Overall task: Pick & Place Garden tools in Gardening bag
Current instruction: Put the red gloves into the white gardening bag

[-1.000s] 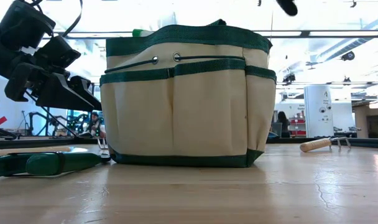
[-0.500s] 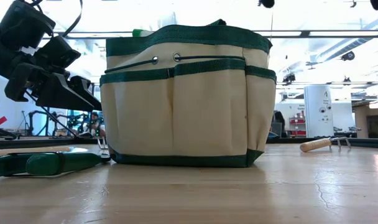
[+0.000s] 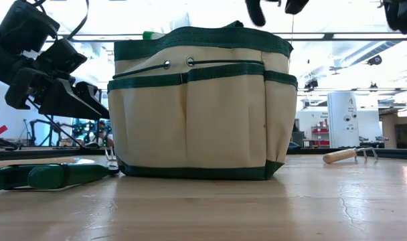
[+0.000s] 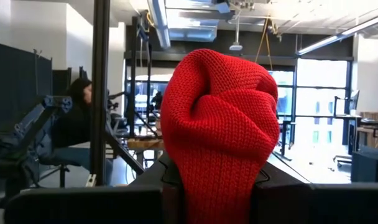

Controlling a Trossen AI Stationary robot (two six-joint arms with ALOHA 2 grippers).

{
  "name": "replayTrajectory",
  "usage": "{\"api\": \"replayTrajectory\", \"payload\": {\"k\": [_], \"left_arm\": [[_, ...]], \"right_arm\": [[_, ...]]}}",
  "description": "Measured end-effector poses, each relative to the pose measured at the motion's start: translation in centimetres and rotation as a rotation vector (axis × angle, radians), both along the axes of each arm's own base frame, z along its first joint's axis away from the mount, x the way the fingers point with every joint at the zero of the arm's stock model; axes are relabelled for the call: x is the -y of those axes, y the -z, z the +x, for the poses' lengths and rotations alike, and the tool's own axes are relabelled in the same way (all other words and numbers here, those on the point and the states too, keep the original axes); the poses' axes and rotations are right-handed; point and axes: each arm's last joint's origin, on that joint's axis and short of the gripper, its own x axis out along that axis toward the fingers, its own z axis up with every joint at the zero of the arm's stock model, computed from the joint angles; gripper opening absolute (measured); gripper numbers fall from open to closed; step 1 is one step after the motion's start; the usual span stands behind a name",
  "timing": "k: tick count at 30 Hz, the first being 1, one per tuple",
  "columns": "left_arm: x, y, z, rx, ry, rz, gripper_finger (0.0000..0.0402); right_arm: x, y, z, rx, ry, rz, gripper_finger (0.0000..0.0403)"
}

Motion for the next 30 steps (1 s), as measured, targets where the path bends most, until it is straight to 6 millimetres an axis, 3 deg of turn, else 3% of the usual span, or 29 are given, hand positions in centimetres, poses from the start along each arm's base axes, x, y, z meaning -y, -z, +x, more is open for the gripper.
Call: {"api": "replayTrajectory", "payload": {"k": [10, 19, 30], "left_arm": [[0.0, 0.0, 0.0, 0.0, 0.0, 0.0, 0.0241], [0.0, 0.0, 0.0, 0.0, 0.0, 0.0, 0.0241], [0.0, 0.1, 0.0, -0.006, 0.0, 0.0, 0.0241]], "right_arm": [[-0.3, 2.6, 1.8, -0.003, 0.021, -0.02, 0.0054], [-0.8, 3.2, 4.0, -0.032, 0.029, -0.033, 0.0054], [-0.1, 3.5, 5.8, -0.111, 0.052, -0.012, 0.0054]]}}
